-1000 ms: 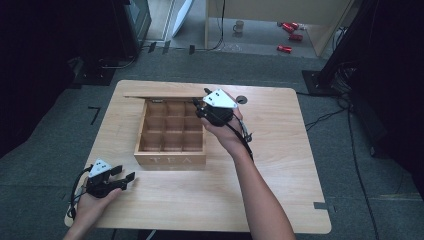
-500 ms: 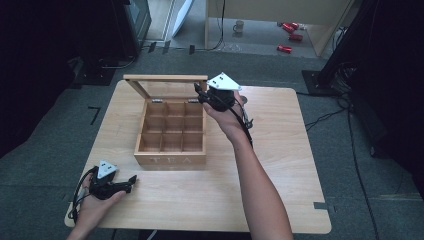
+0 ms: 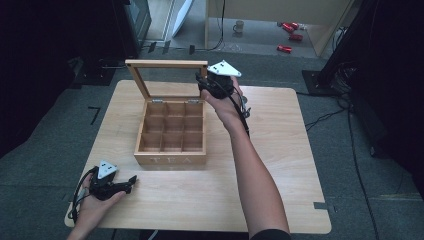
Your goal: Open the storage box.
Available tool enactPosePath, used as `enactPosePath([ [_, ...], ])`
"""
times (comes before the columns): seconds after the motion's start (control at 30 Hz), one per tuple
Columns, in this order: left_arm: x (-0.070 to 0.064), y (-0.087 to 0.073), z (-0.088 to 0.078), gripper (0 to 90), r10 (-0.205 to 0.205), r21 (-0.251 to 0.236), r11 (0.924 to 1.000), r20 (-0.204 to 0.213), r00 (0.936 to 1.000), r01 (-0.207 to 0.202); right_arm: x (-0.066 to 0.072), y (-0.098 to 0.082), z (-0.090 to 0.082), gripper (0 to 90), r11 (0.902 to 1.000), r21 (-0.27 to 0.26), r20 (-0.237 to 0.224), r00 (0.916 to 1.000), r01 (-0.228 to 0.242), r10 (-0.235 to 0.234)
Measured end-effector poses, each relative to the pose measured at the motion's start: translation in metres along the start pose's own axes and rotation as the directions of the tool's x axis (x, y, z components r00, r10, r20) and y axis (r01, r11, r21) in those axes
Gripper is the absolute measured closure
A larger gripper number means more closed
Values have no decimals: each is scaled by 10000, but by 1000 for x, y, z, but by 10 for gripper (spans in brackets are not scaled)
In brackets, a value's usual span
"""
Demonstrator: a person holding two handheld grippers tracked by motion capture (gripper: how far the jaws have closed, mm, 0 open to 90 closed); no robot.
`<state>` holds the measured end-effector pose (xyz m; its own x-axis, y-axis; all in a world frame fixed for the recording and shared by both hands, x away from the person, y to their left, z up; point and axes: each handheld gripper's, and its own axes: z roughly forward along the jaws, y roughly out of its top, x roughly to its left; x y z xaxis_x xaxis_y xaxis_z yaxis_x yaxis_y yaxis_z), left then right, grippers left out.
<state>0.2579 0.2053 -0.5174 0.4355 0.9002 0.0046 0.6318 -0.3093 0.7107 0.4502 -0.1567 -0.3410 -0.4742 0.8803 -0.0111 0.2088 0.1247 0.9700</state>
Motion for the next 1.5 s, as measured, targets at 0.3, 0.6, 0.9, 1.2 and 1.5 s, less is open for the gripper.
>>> enactPosePath([
  [0.3,0,0,0,152,-17,-20,10000,15,10000,17,-13,8,17,630,9986,115,-3,9987,-515,515],
  [0.6,0,0,0,155,153,20,9999,72,9999,-154,-25,12,36,664,9956,30,64,9956,-938,938],
  [0.9,-1,0,0,155,161,2,9999,79,9998,-161,-34,14,53,668,9906,53,89,9906,-1364,1364],
  [1.2,-1,0,0,155,182,-7,9998,120,9998,-182,-44,17,69,669,9846,301,124,9850,-1725,1722],
  [1.5,-1,0,0,158,181,-42,9998,143,9997,-180,-50,19,84,669,9765,557,300,9779,-2084,2070],
])
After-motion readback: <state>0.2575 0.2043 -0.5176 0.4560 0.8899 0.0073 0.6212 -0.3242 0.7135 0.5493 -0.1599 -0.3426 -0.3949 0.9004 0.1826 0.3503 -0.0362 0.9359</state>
